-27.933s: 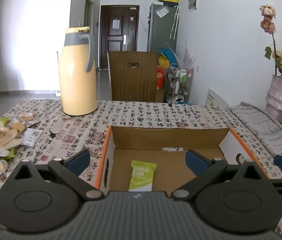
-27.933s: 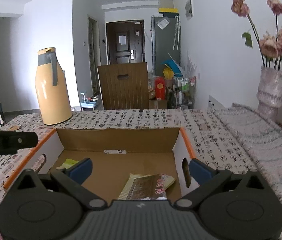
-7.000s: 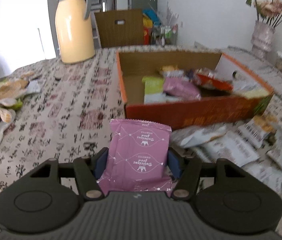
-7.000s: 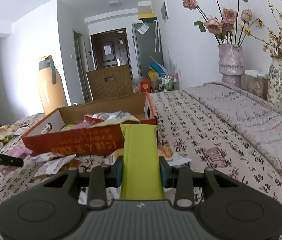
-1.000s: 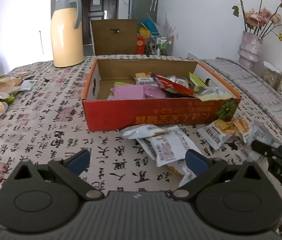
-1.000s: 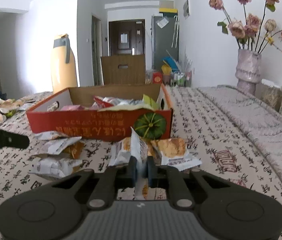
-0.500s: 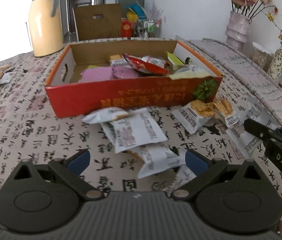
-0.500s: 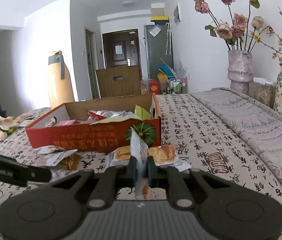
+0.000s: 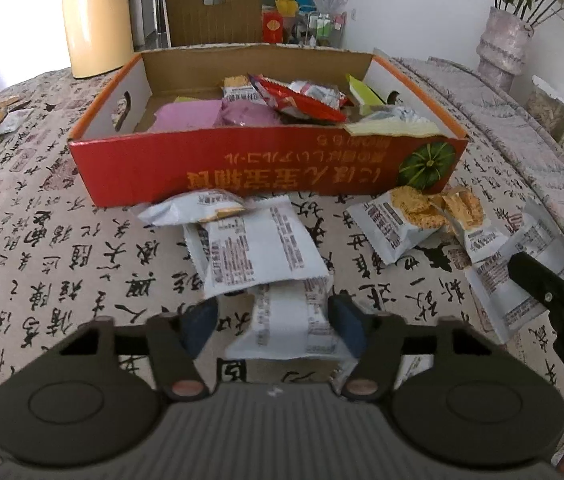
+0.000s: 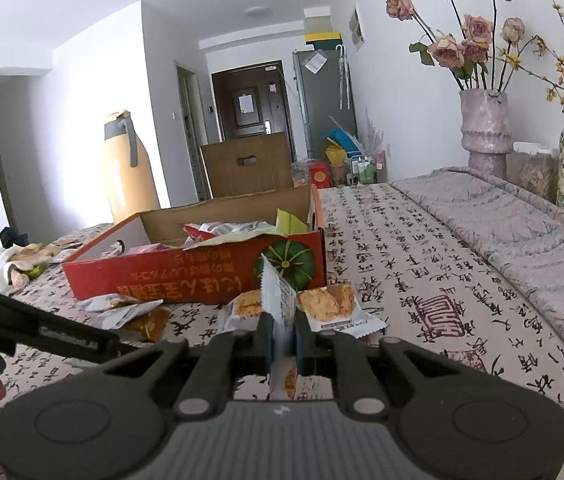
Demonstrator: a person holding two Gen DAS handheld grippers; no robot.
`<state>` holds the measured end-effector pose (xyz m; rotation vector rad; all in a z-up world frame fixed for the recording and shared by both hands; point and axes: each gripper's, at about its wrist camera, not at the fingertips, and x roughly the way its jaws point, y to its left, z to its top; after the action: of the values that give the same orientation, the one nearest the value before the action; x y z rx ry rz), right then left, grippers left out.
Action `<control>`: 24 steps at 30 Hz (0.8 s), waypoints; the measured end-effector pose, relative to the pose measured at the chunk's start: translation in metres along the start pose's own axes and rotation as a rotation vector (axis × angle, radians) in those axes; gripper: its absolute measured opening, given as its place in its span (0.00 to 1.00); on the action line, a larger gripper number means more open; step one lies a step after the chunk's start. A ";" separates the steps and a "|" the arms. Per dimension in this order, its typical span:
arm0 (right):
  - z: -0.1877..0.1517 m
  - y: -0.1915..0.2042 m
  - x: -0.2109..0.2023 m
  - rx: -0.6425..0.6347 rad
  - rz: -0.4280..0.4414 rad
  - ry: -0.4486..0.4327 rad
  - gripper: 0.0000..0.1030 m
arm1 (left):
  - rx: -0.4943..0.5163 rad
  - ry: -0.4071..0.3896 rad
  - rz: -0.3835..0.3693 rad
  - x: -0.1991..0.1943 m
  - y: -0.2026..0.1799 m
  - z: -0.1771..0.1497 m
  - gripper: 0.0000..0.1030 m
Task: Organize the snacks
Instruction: 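Grasp a white cracker packet with the right tool while the left tool grasps another, then carry both white packets over the box, lower them in and open both tools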
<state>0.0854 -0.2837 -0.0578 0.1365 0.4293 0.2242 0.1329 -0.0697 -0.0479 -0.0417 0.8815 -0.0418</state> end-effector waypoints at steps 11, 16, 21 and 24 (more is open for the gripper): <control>-0.001 0.001 -0.005 0.008 0.005 -0.003 0.10 | 0.042 -0.017 -0.011 -0.009 -0.005 -0.007 0.35; 0.000 0.005 -0.011 0.004 0.002 -0.013 0.10 | 0.050 -0.039 -0.019 -0.021 -0.004 -0.010 0.33; 0.002 0.010 -0.020 -0.007 -0.004 -0.029 0.10 | 0.056 -0.079 -0.034 -0.037 -0.002 -0.012 0.32; 0.004 0.015 -0.025 -0.016 -0.007 -0.038 0.10 | 0.061 -0.114 -0.052 -0.050 0.000 -0.013 0.32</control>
<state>0.0625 -0.2760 -0.0414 0.1237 0.3897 0.2181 0.0915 -0.0673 -0.0173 -0.0095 0.7651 -0.1137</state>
